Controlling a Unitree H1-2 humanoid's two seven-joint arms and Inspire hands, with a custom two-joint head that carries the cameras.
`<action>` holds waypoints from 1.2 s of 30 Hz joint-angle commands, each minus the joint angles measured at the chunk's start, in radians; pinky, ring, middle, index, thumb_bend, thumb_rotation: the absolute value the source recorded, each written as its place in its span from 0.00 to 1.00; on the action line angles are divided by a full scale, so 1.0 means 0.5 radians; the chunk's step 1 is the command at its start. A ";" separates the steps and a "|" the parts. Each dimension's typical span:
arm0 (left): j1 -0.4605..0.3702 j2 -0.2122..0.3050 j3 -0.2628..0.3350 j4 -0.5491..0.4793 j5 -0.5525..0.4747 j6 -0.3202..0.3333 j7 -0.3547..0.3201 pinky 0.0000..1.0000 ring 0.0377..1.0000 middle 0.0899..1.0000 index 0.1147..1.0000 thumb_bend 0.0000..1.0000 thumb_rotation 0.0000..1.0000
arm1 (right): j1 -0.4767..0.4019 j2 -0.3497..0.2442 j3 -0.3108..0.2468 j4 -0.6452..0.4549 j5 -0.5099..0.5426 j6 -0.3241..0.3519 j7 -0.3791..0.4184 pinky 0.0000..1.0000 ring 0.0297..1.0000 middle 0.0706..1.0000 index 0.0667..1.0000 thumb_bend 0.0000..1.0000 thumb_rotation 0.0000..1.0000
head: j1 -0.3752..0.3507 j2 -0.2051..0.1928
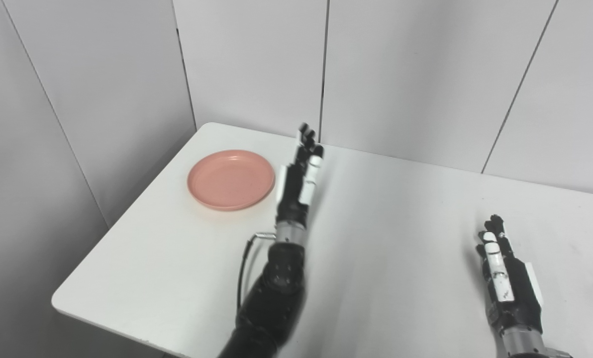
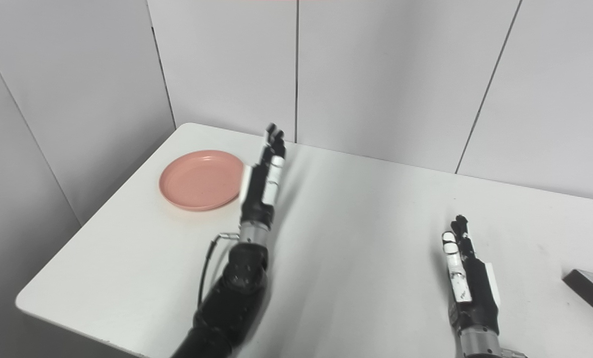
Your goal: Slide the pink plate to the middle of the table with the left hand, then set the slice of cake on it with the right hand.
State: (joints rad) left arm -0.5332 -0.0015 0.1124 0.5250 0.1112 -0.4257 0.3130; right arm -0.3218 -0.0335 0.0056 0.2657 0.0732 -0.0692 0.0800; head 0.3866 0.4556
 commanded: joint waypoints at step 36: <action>-0.207 0.708 0.448 0.189 -0.479 0.261 -0.148 0.80 0.75 0.74 0.72 0.60 1.00 | 0.008 0.009 -0.026 -0.037 0.064 -0.020 0.025 1.00 1.00 1.00 1.00 0.54 0.84 | 0.049 0.018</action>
State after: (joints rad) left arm -0.5895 0.3079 0.3344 0.6297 -0.1210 -0.2842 0.2636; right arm -0.3216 -0.0318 -0.0023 0.2607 0.0935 -0.0829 0.0885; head 0.4111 0.4633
